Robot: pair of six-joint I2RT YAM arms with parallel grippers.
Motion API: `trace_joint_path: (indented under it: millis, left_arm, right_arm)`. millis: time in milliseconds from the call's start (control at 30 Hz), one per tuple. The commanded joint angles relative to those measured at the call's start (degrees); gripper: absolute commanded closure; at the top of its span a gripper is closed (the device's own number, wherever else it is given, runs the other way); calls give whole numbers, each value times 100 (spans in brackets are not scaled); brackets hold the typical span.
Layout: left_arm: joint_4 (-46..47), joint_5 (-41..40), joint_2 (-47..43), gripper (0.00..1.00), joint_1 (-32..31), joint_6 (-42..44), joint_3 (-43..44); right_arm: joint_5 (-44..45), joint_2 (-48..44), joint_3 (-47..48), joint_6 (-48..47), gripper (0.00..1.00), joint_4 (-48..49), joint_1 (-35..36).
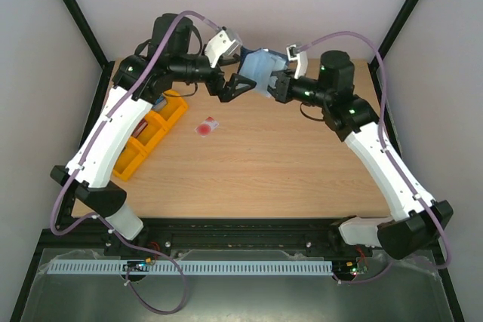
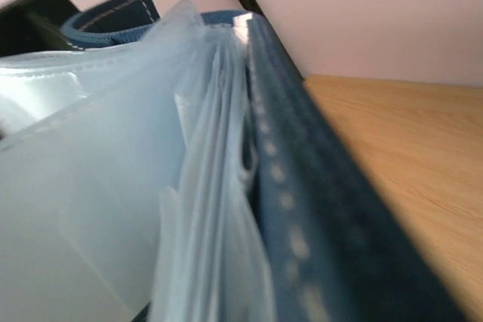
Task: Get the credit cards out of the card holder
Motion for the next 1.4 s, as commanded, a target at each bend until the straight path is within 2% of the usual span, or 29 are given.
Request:
trace_joint_path:
  millis: [0,200,400,467,633,700,833,867,933,967,1033,1200,1367]
  left_arm:
    - [311,-641,127,1,-145,-210,-177]
    - [482,-1284,208,1,-227,-418,-294]
    - [501,-1395,253,3,-302,-454,-374]
    - [482,-1336,266,16,-308,-435,-330]
    - [361,-1194,204,77,-304,-264,-302]
    - [319,-1140,151,95,-306,-210,-354]
    - [265,-1191,46,98,-253,-167,-431]
    - [259,-1179,20,98,-214,-182,-440]
    - [241,-1062,-17,98,-112,-184,-442]
    - [219,-950,-42,98,-47,-173,-430]
    - [72,-556,-90,98,115,-43,-327]
    - [-287,944,-490,98,594,699,-221]
    - [-156,1546,-964,98,848,1026,-688]
  right_arm:
    - [955,317,425,-386,98,-883,437]
    - [1280,431,665,-537,98,-1043,753]
    - [1337,602,1016,-831,98,-1494,863]
    - [1227,638,1083,-996,98,-1622,892]
    - [892,369,985,-1424,98,-1592,889]
    - [855,233,922,-1540,98,-1548,882]
    - [815,55,864,-1776,97,-1664,859]
    - [788,11,835,-1848,88,-1710,840]
    - [741,-100,760,-1975,62,-1811,780]
    - [701,-173,707,-2040,52,-1831,723]
    - [499,-341,514,-2039,44,-1753,513]
    - [-397,-393,411,-1900,40,-1558,243]
    - [-622,-381,607,-2385,38,-1835,238]
